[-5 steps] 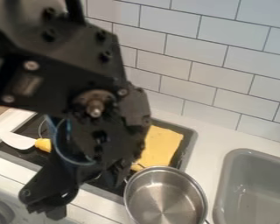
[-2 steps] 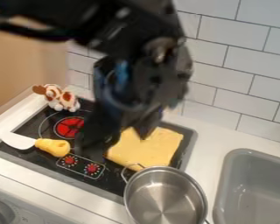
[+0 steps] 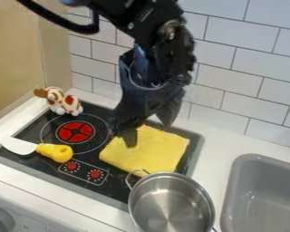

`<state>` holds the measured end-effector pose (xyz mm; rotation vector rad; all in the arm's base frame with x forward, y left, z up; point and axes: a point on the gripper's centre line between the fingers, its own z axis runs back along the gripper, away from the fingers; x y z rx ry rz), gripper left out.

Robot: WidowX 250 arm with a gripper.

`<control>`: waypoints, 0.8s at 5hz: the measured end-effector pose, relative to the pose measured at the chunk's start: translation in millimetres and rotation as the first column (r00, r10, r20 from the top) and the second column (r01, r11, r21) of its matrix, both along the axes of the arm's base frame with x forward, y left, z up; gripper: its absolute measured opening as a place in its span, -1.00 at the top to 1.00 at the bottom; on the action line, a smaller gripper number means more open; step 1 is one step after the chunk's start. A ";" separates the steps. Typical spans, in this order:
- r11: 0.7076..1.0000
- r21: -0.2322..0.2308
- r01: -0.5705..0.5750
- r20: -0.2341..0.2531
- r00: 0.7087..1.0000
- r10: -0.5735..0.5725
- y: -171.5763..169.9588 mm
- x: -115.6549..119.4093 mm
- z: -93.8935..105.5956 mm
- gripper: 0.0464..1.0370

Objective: Move the yellow cloth to the left bruner

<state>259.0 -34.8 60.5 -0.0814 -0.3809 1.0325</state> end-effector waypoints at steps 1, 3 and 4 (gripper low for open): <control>0.997 -0.080 0.013 0.000 1.000 -0.013 -0.3 21.5 -12.0 -0.92; 0.999 -0.041 0.019 -0.101 0.995 -0.023 -2.1 49.5 -25.8 -0.92; 0.999 0.010 0.035 -0.154 0.988 -0.033 -2.3 50.7 -26.8 -0.92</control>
